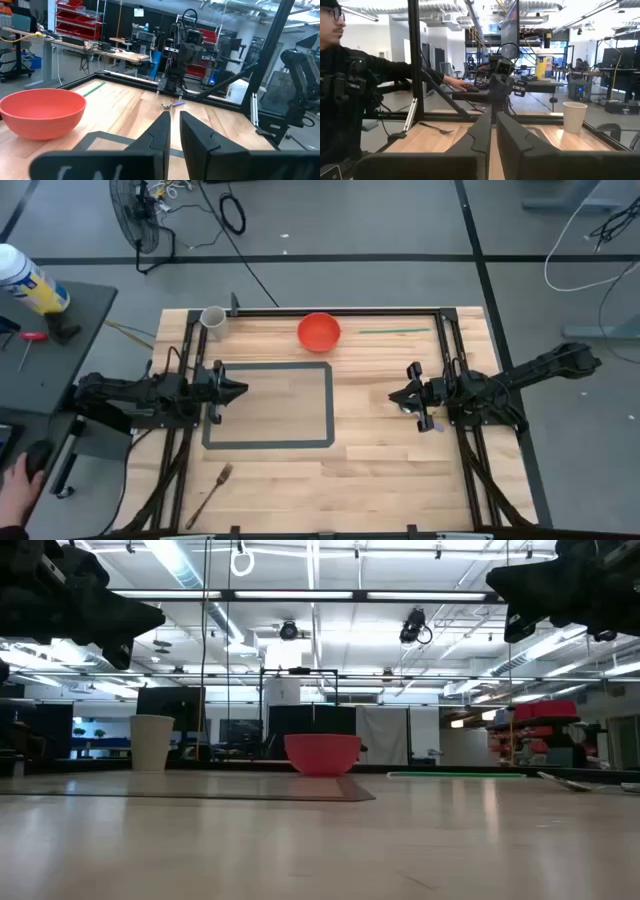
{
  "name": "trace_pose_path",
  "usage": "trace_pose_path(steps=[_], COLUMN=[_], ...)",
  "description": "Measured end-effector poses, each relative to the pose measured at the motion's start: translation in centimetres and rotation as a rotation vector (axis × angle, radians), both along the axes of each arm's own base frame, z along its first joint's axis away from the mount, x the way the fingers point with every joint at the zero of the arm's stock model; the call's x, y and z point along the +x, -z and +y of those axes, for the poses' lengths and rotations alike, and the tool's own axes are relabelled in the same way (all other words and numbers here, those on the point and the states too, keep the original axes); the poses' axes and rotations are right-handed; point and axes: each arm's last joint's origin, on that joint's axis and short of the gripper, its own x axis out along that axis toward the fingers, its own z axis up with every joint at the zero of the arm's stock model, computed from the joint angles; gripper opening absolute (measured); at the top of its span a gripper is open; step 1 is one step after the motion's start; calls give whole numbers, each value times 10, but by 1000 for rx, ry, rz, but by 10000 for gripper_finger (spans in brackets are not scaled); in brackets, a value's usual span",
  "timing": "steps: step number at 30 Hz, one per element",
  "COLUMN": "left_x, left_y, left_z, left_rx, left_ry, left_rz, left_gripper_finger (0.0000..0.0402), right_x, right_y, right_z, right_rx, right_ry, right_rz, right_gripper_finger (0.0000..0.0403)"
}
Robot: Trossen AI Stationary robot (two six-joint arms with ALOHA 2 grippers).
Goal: Pick & Place Utensil
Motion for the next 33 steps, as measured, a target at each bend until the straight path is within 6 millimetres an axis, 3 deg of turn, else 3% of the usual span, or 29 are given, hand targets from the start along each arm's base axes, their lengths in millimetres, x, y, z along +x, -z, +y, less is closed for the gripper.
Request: trace_pose_path(steps=[24, 28, 33], left_x=[1, 1, 0], left_y=[0, 0, -1], left_z=[3, 3, 3], left_rx=[1, 1, 0], left_ry=[-23, -22, -22], left_rz=[6, 6, -5], left_gripper_finger=[46, 46, 46], right_x=[0, -1, -2], right_y=[0, 19, 30], right_z=[0, 1, 1], right_rx=[2, -27, -71], right_ry=[-1, -48, -59], right_rz=[1, 200, 318], right_gripper_finger=[36, 36, 36])
